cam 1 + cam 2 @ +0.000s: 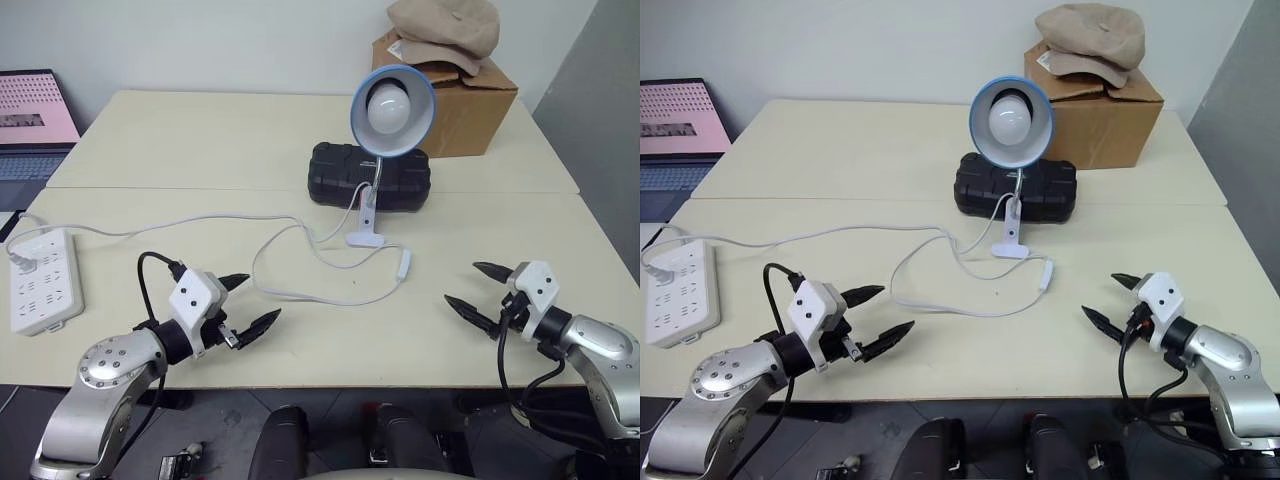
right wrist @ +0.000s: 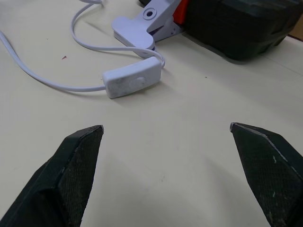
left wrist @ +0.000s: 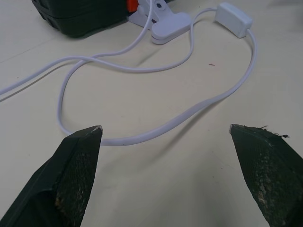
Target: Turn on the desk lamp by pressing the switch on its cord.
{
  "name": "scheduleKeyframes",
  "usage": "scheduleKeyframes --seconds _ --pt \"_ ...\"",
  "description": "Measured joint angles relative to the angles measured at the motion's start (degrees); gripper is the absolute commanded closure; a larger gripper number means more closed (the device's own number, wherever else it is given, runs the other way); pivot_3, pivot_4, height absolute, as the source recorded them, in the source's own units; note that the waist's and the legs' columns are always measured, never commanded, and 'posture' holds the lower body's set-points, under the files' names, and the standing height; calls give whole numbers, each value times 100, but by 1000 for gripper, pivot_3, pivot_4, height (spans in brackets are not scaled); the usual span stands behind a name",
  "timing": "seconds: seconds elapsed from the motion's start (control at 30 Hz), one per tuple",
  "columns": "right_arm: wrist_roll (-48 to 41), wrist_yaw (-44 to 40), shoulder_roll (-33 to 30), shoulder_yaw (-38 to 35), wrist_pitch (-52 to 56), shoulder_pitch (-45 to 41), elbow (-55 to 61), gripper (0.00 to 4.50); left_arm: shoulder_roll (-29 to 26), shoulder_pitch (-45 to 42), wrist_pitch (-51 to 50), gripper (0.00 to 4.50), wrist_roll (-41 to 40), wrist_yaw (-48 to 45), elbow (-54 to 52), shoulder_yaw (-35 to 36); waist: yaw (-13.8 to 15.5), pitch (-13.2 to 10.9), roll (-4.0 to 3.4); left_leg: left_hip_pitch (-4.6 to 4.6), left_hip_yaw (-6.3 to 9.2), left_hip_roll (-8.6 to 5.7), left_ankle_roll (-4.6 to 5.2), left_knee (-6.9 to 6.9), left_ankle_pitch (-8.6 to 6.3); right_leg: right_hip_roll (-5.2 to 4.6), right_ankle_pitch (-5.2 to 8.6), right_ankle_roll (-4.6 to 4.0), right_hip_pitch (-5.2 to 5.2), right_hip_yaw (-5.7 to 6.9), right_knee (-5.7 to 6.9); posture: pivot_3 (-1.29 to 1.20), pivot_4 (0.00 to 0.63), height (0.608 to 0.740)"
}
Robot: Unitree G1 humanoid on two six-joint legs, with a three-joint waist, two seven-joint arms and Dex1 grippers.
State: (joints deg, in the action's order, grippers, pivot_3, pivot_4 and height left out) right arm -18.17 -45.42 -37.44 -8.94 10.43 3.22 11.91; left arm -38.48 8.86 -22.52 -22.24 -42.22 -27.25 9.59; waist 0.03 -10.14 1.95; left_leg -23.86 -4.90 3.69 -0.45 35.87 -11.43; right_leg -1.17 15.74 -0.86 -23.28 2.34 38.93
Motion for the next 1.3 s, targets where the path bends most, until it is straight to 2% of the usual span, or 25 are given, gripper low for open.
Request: scheduleKeyframes --seconds 0.53,0.7,0.83,1.0,1.3 --pt "22 -69 0 0 3 -90 -4 0 -15 -161 -233 20 -15 209 -11 -25 0 0 0 0 0 0 0 1 0 0 -1 1 0 -1 1 0 150 740" --pt "39 -62 3 1 2 -95 -4 0 105 -361 -462 20 -329 192 -122 -74 1 0 0 -1 0 -1 0 3 0 0 -1 2 1 -1 1 0 150 740" --pt "18 -20 11 -3 61 -79 70 0 231 -609 -460 20 -11 455 -276 -559 5 0 0 0 0 -3 0 6 0 0 -3 5 4 -3 1 0 150 740" --pt "-100 82 12 -23 335 -87 394 0 726 -1194 -470 20 450 806 -192 -1410 12 1 2 0 2 -4 1 10 1 2 -6 10 6 -4 4 0 150 740" --pt "-325 374 -301 -156 1646 58 1109 0 2015 -2845 -446 20 1445 1118 1351 -3010 55 5 3 -5 5 -14 2 17 2 4 -11 19 8 -6 2 0 150 740"
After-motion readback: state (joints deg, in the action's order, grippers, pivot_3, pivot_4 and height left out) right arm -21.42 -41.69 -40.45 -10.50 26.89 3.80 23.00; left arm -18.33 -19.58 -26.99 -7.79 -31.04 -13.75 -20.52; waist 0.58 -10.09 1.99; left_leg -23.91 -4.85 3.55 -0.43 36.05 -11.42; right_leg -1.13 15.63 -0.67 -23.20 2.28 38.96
